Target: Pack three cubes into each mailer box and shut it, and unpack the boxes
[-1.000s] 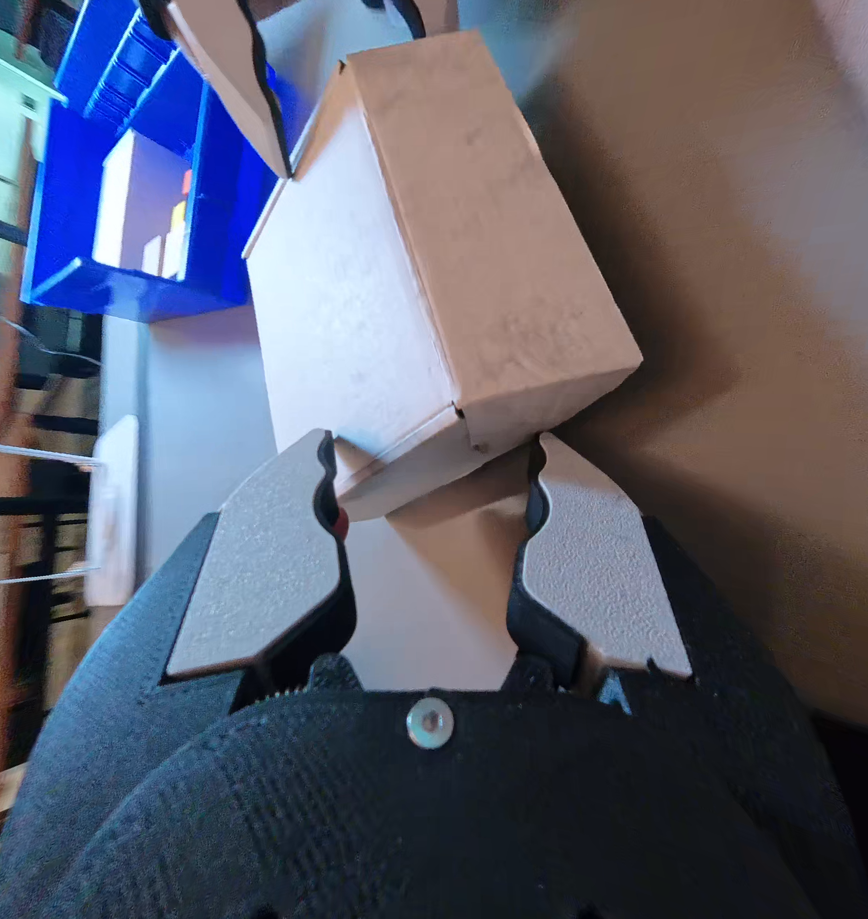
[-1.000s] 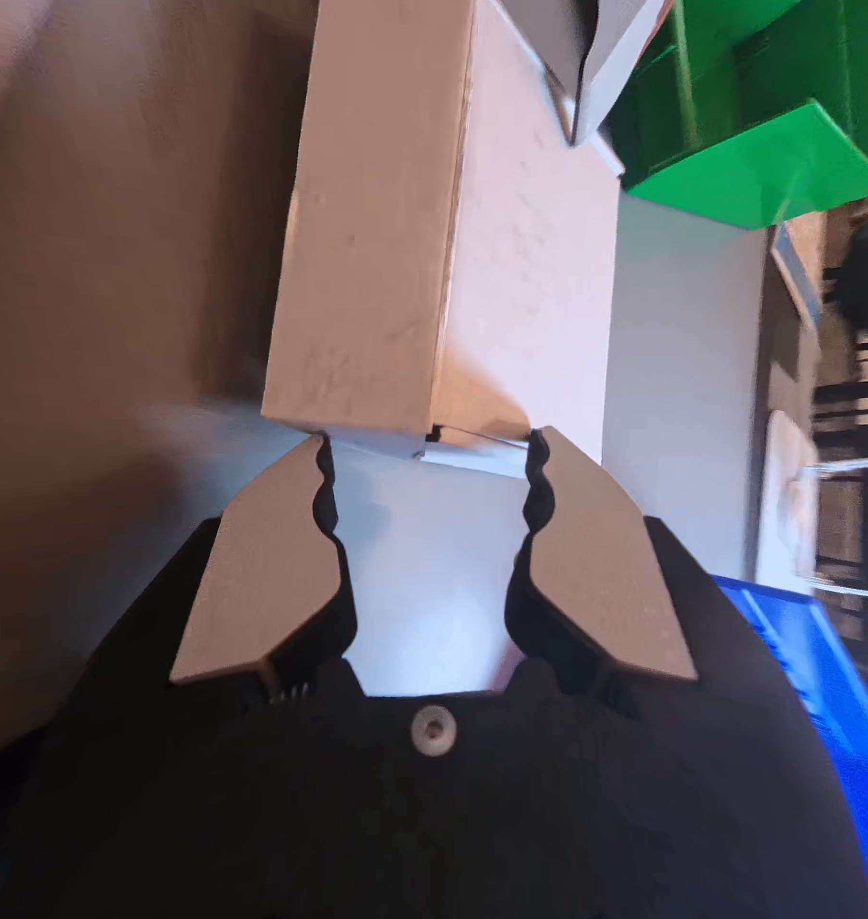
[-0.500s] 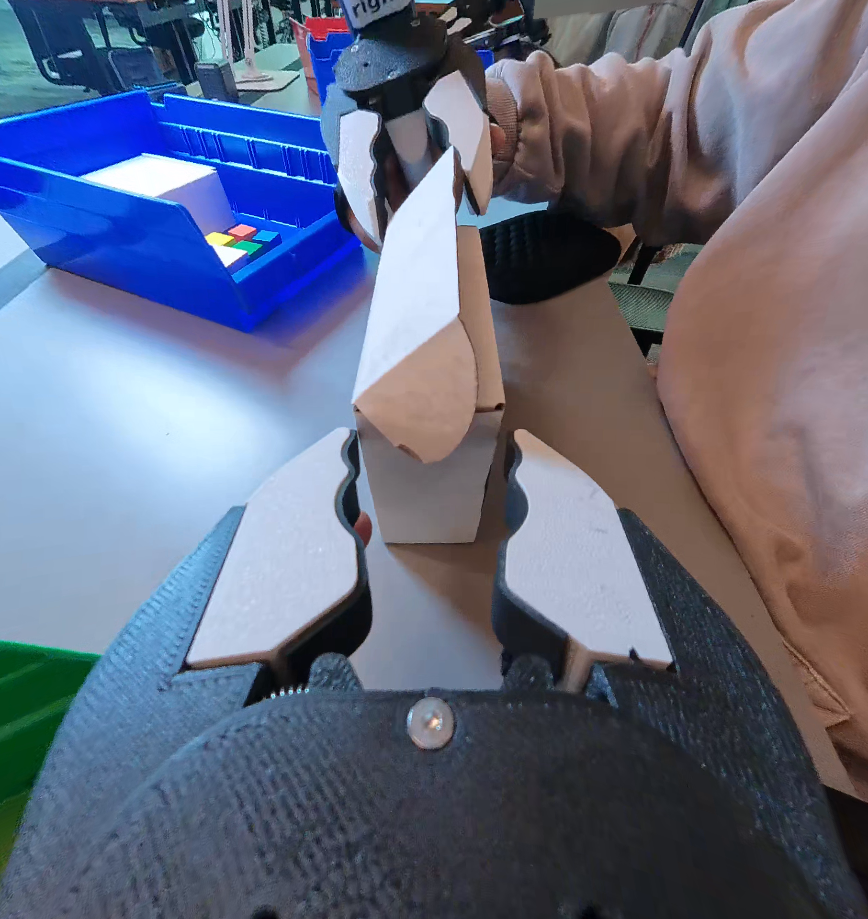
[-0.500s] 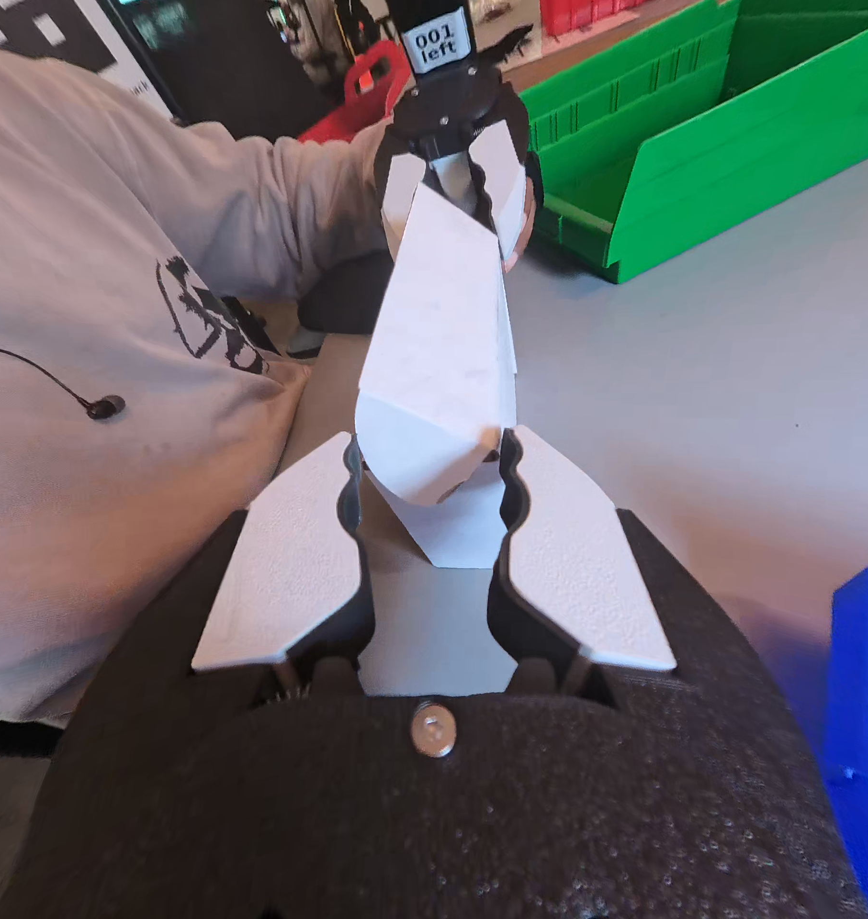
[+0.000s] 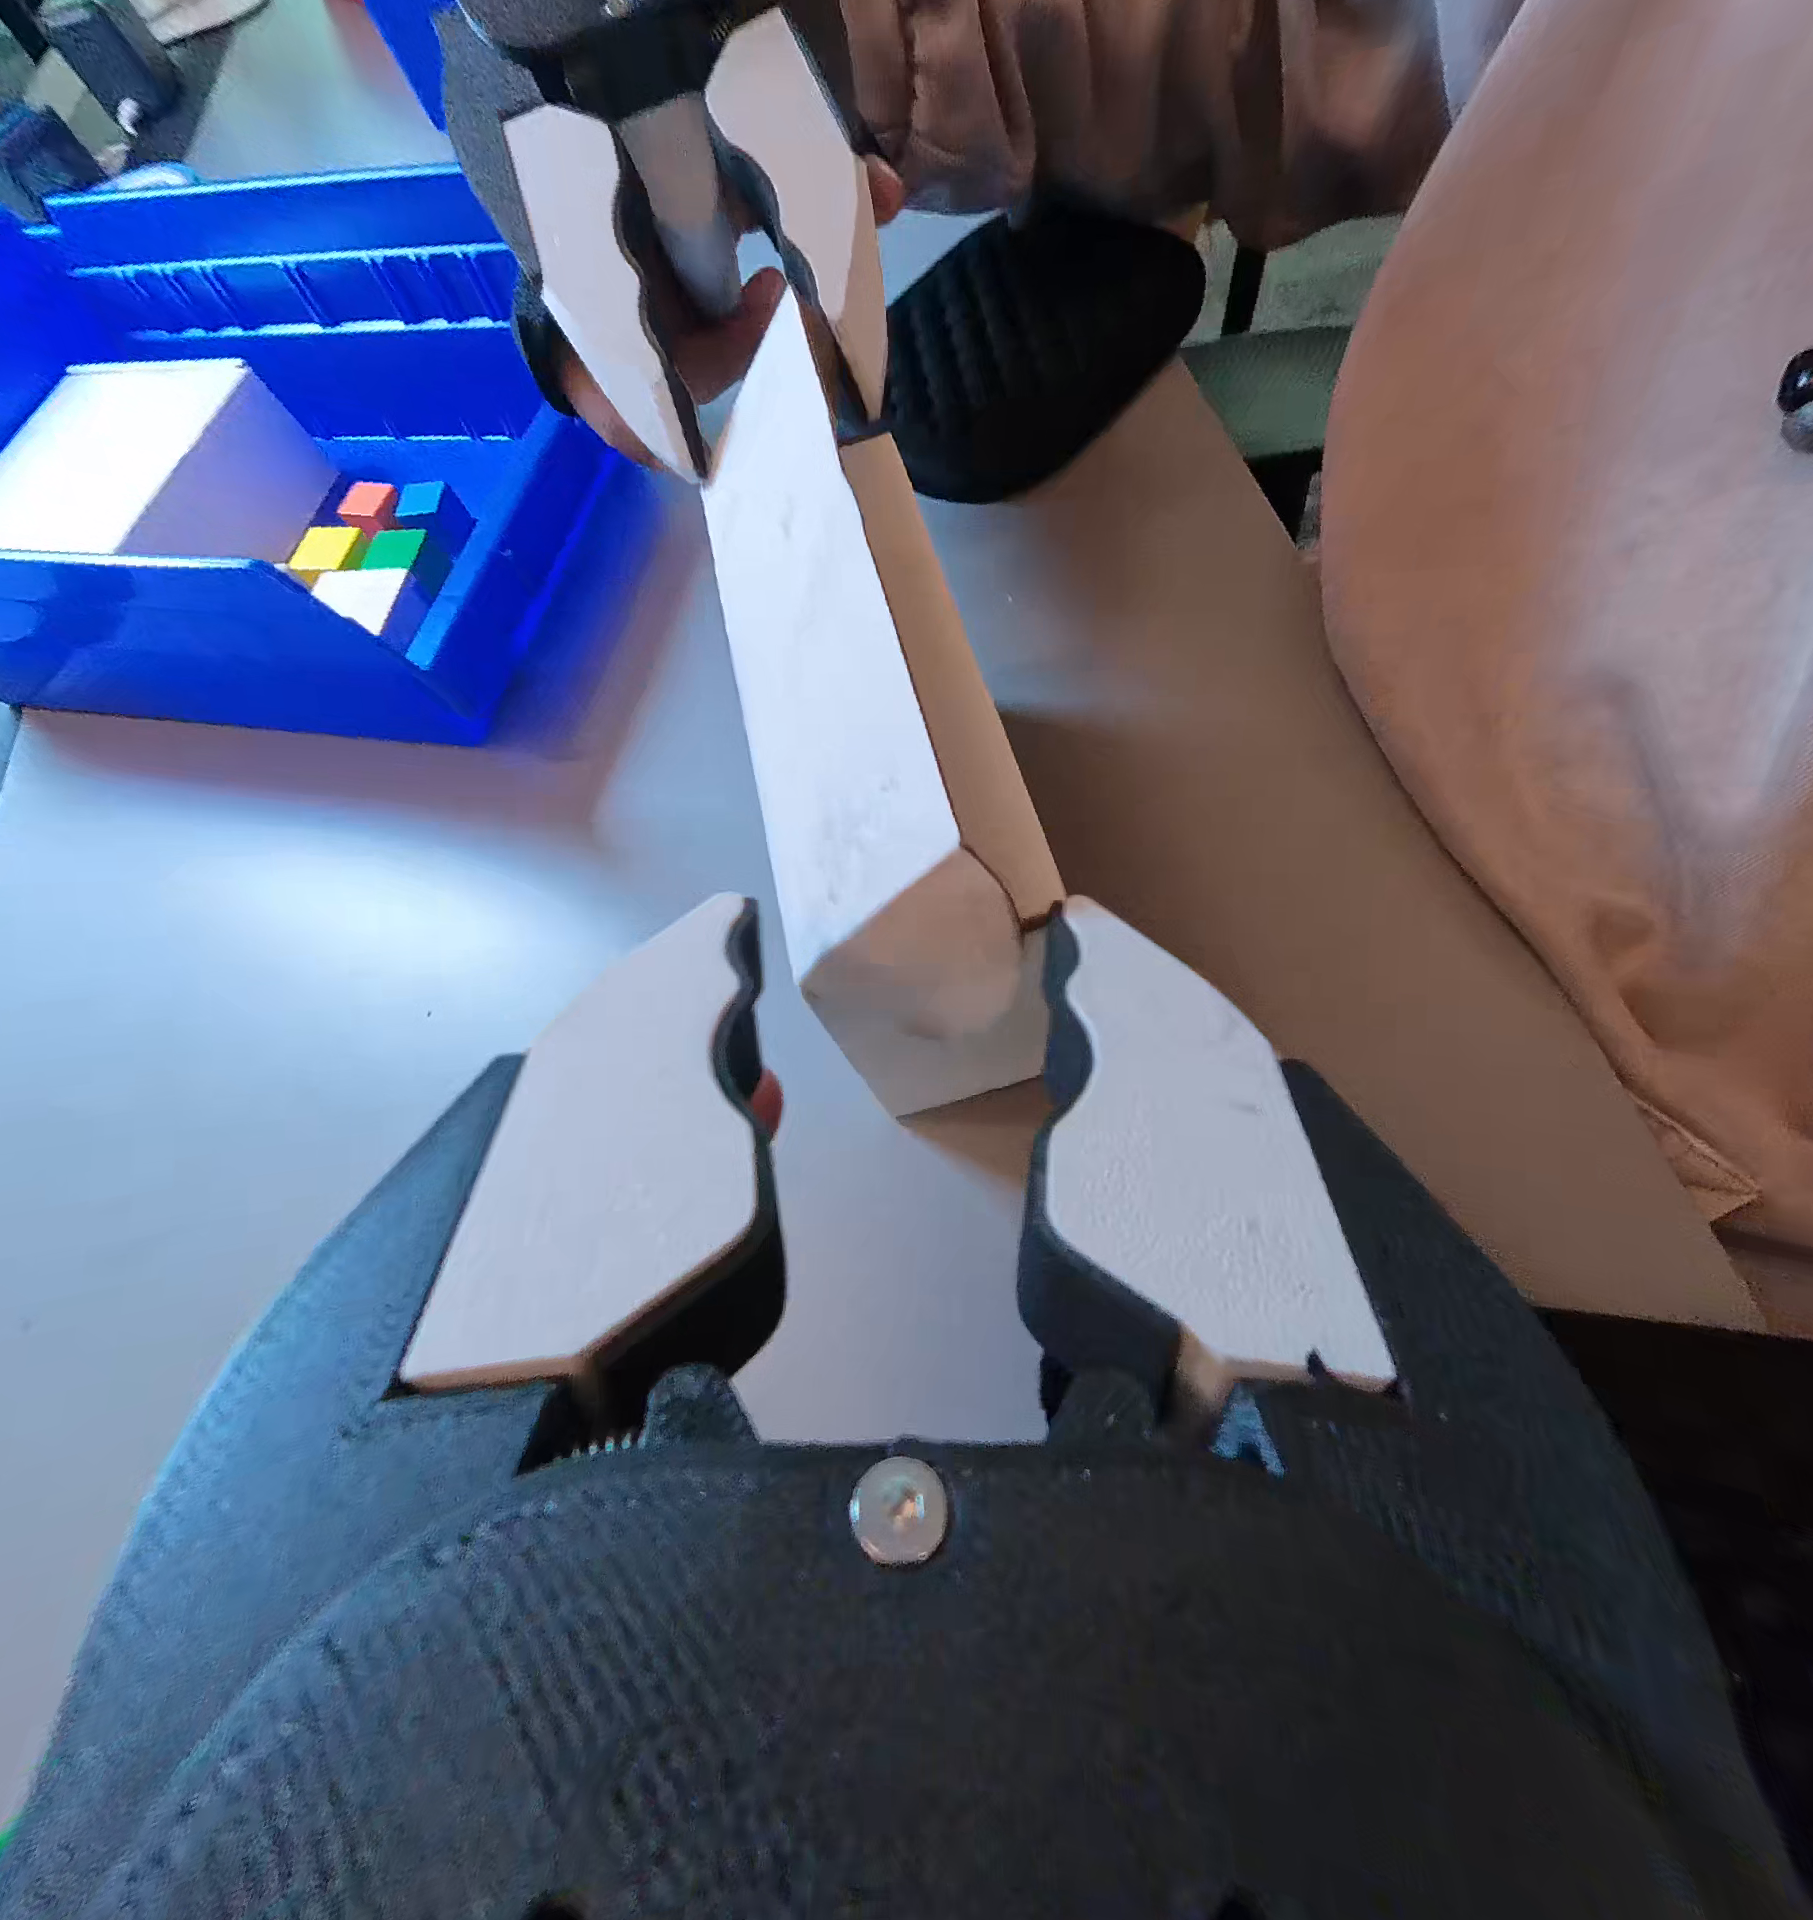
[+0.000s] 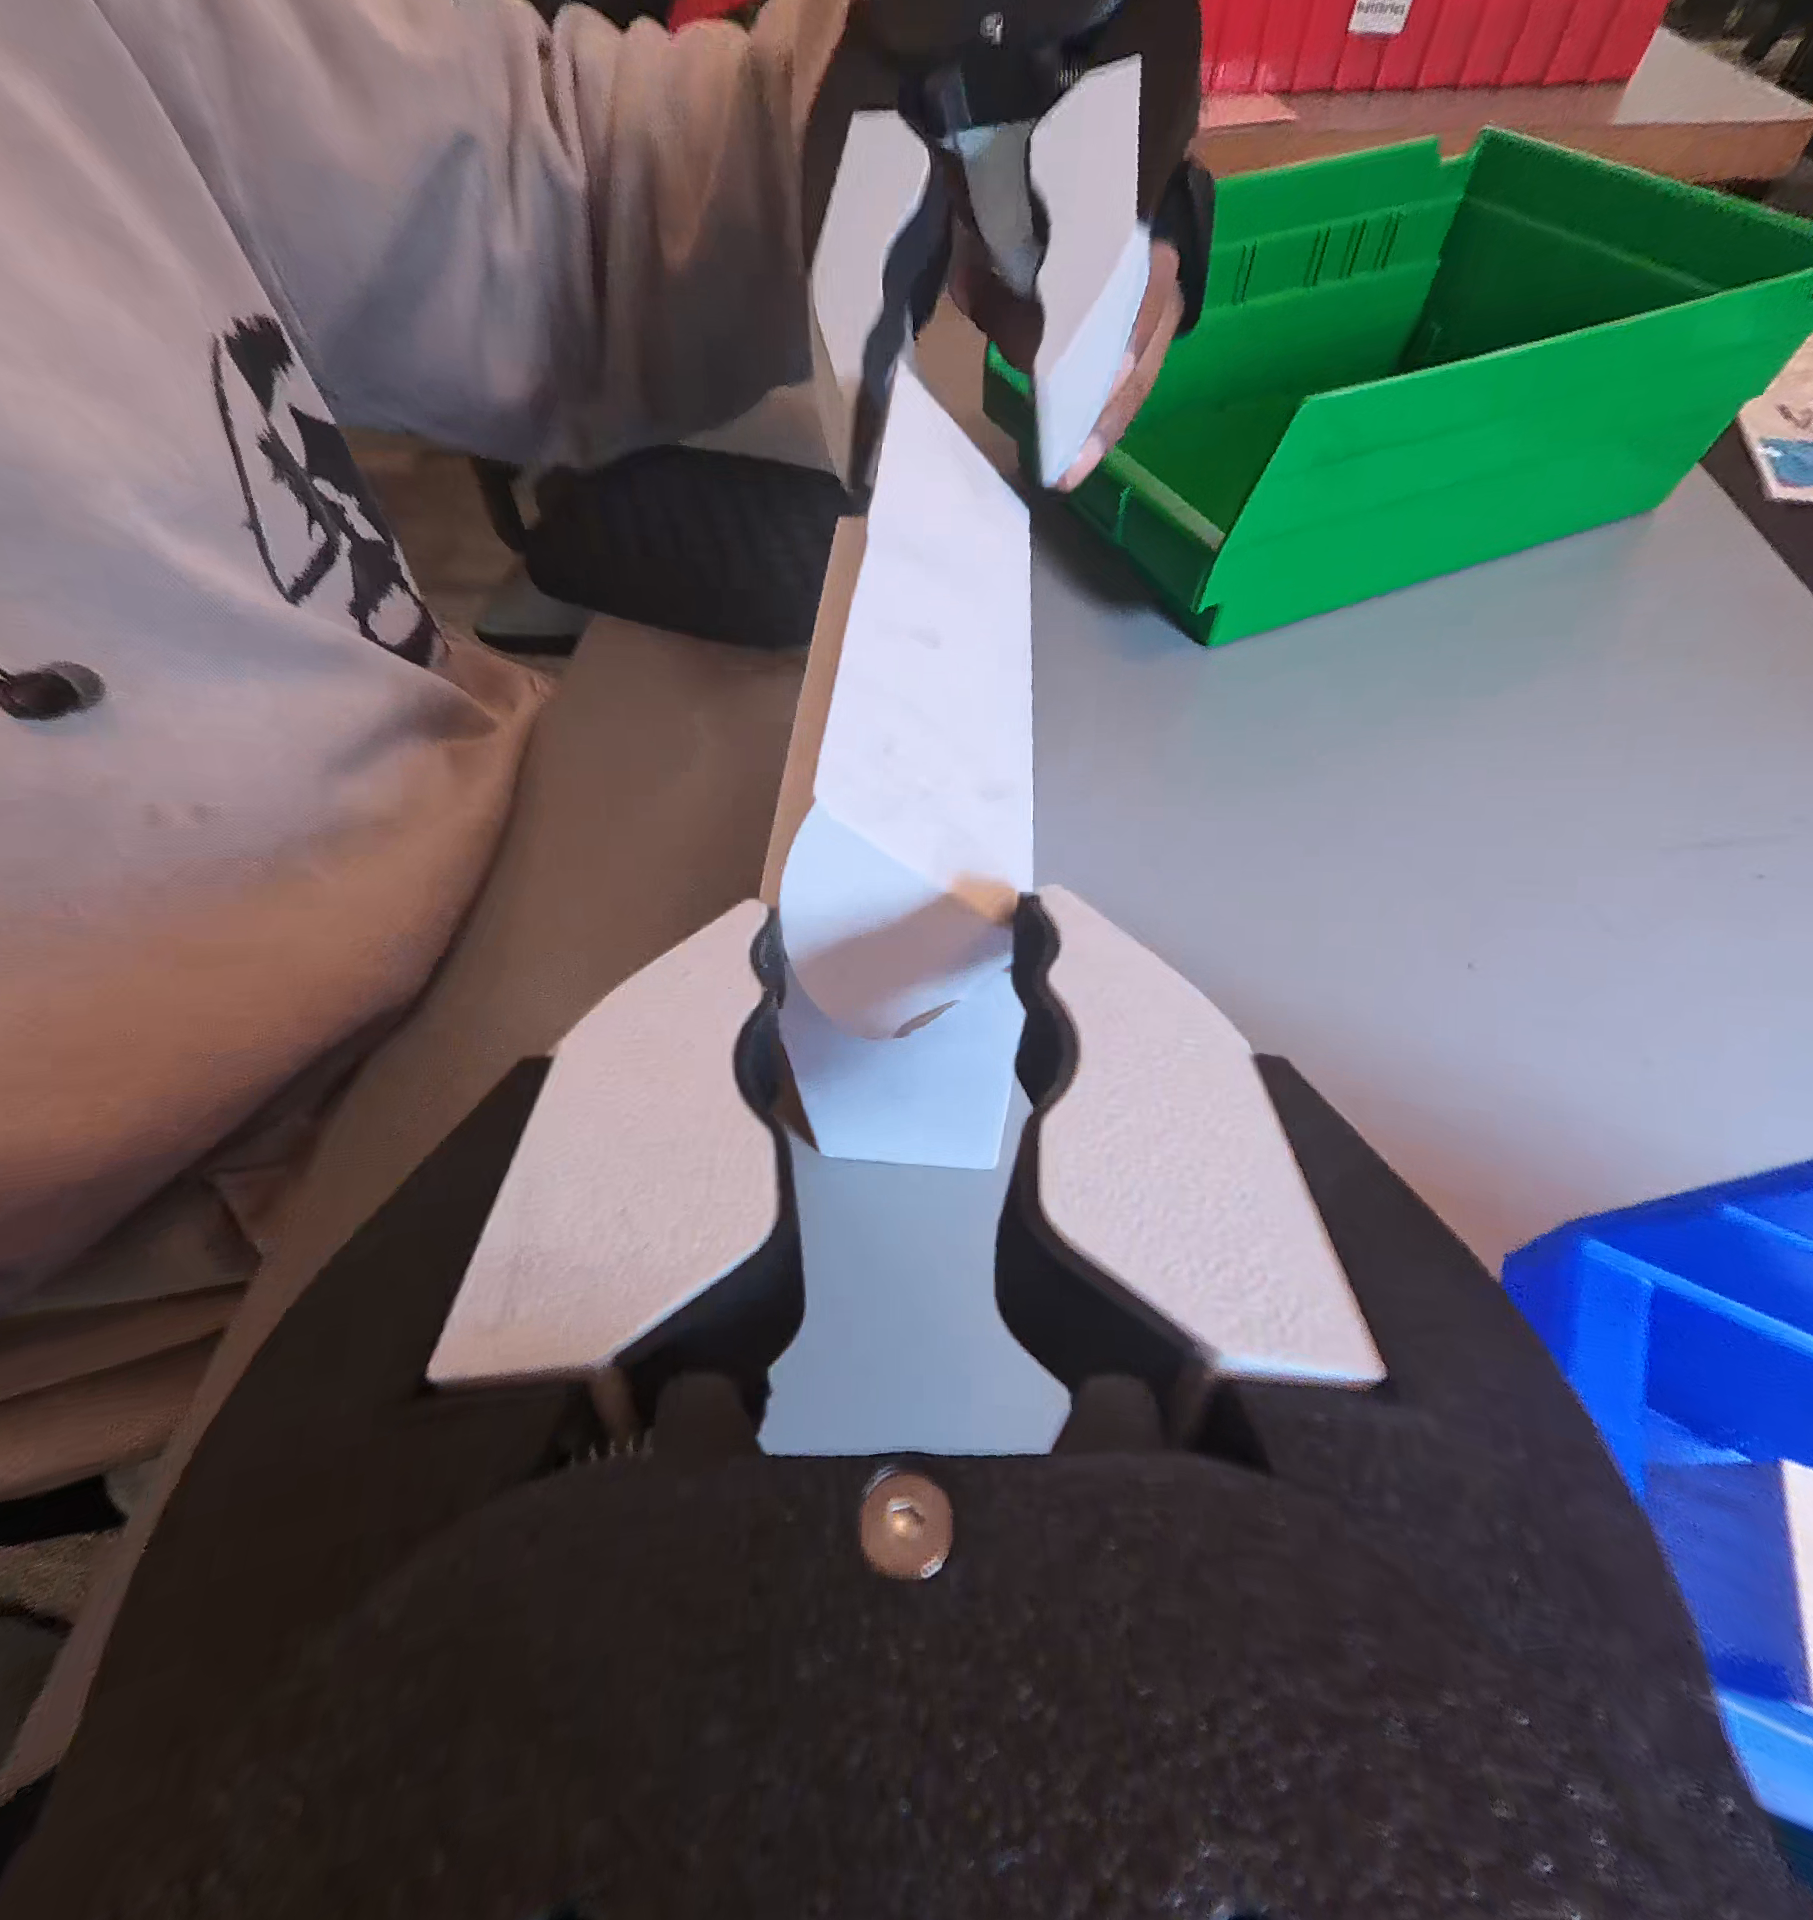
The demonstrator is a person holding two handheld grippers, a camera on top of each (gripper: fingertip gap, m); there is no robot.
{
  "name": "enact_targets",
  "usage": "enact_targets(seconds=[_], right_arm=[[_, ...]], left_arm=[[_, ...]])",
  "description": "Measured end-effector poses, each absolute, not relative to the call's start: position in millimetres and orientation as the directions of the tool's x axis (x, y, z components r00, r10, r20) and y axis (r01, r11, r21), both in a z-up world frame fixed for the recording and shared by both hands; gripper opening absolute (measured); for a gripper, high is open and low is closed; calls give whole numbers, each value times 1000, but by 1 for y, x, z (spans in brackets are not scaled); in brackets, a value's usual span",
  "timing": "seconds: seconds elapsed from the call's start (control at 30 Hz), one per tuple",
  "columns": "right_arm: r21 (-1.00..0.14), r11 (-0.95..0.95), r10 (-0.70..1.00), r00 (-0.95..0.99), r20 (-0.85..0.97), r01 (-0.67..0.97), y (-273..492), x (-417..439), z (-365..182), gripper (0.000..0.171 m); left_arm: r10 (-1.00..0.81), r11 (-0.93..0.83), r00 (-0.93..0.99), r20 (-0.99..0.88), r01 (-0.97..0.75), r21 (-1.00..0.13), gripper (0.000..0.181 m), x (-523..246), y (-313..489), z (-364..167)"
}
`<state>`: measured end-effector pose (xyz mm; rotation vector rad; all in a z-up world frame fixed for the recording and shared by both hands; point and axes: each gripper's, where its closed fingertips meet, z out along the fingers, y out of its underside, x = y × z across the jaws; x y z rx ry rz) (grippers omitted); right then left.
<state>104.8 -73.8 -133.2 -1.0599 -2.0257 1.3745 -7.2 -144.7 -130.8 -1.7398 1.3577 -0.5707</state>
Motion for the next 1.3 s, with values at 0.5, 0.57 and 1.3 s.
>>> enact_targets(seconds=[0.5,0.57,1.3], right_arm=[[-820,-175,816,-386,-431,546,-78,100,-122,38],[-811,-186,818,-369,-440,555,-78,101,-123,38],[-780,-290,877,-172,-448,555,-83,99,-124,37]], left_arm=[[-885,-310,449,125,-369,-876,33,0,-139,-121],[-873,-335,466,144,-360,-870,33,2,-139,-121],[-847,-319,521,100,-348,-882,32,2,-141,-121]])
